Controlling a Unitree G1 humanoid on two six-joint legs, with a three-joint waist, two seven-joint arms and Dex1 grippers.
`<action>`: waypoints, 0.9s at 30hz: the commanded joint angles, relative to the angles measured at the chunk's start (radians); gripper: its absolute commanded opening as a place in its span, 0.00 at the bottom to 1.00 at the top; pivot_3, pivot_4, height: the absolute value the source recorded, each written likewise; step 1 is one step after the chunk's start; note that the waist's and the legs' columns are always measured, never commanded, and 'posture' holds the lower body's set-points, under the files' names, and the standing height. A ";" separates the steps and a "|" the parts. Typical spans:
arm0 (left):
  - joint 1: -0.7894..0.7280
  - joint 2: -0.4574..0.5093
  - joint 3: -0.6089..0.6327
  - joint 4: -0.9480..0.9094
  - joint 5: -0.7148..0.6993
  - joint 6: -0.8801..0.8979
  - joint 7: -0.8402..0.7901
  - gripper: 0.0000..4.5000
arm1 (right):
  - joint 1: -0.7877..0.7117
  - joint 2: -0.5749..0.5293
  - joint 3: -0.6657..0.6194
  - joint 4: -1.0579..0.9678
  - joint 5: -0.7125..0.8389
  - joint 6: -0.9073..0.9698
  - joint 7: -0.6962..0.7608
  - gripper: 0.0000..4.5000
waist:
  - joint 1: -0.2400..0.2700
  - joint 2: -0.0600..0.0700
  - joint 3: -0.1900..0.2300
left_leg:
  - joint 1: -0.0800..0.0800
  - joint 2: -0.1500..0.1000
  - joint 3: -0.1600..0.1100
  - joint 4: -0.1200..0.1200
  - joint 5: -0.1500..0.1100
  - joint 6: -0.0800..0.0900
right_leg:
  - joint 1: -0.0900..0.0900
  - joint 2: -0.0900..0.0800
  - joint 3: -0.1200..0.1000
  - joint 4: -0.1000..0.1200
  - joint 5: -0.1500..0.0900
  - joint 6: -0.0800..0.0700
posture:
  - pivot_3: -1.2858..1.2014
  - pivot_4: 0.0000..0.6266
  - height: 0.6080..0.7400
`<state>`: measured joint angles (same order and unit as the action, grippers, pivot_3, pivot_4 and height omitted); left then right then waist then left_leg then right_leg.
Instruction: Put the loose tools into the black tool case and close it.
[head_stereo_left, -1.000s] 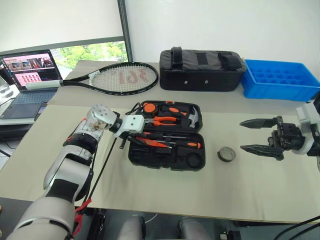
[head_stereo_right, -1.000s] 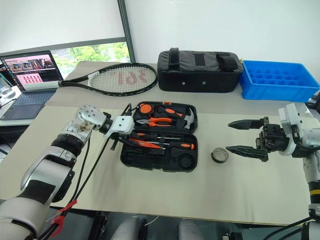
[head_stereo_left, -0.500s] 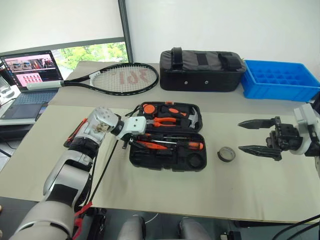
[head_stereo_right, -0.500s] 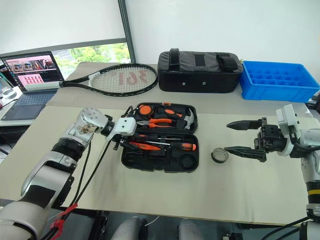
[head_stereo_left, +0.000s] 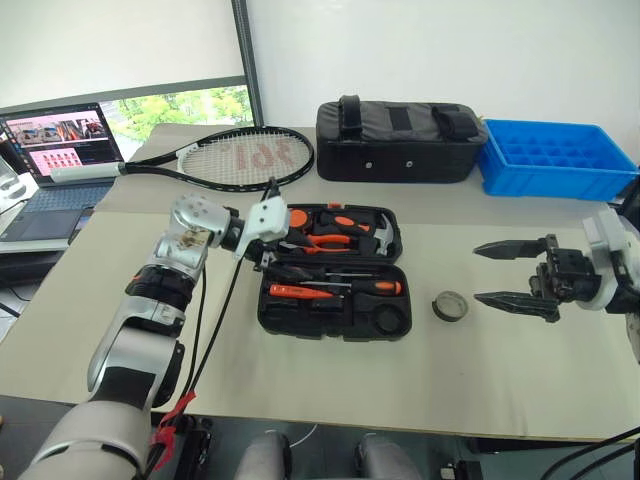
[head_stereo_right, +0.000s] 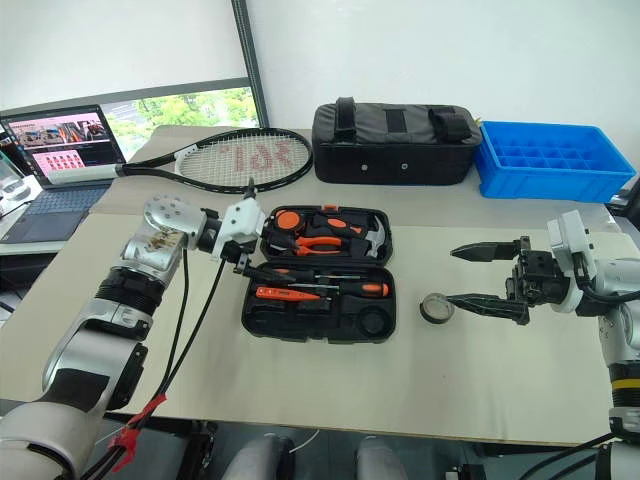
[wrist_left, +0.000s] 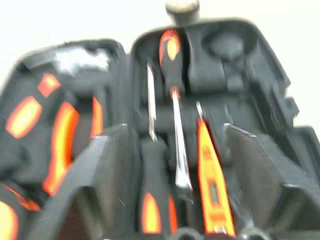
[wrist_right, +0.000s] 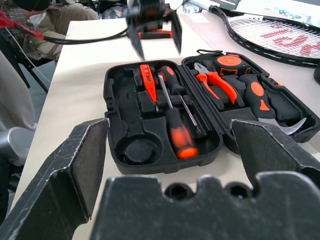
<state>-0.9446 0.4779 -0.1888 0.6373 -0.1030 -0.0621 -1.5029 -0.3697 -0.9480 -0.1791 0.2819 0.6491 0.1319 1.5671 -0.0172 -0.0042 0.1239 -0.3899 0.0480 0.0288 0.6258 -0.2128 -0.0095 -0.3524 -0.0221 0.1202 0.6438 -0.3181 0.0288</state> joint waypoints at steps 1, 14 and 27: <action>0.045 -0.014 0.026 -0.057 -0.045 -0.006 0.015 0.39 | -0.010 0.002 -0.034 -0.025 0.006 -0.008 0.038 1.00 | 0.000 0.000 0.000 | 0.000 0.000 0.000 0.000 0.000 0.000 | 0.000 0.000 0.000 0.000 0.000 0.000 | 0.52 0.24 0.76; 0.215 -0.034 -0.014 -0.017 0.008 -0.112 0.058 0.02 | -0.004 0.008 -0.039 -0.031 0.005 -0.007 0.034 1.00 | 0.003 0.001 0.000 | 0.000 0.000 0.000 0.001 0.000 0.000 | 0.000 0.000 0.000 0.000 0.000 0.000 | 0.52 0.24 0.76; 0.204 -0.062 -0.013 0.172 0.027 -0.177 0.098 0.02 | 0.000 0.001 -0.043 -0.036 0.005 -0.002 0.035 1.00 | 0.001 0.001 0.000 | 0.001 0.000 0.000 0.001 0.000 0.000 | 0.001 0.000 0.001 0.002 0.000 0.000 | 0.52 0.24 0.76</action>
<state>-0.7369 0.4197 -0.2132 0.7718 -0.0810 -0.2461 -1.4260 -0.3668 -0.9345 -0.1828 0.2712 0.6485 0.1319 1.5670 -0.0164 -0.0036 0.1234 -0.3885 0.0481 0.0288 0.6273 -0.2128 -0.0096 -0.3516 -0.0219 0.1208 0.6458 -0.3181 0.0288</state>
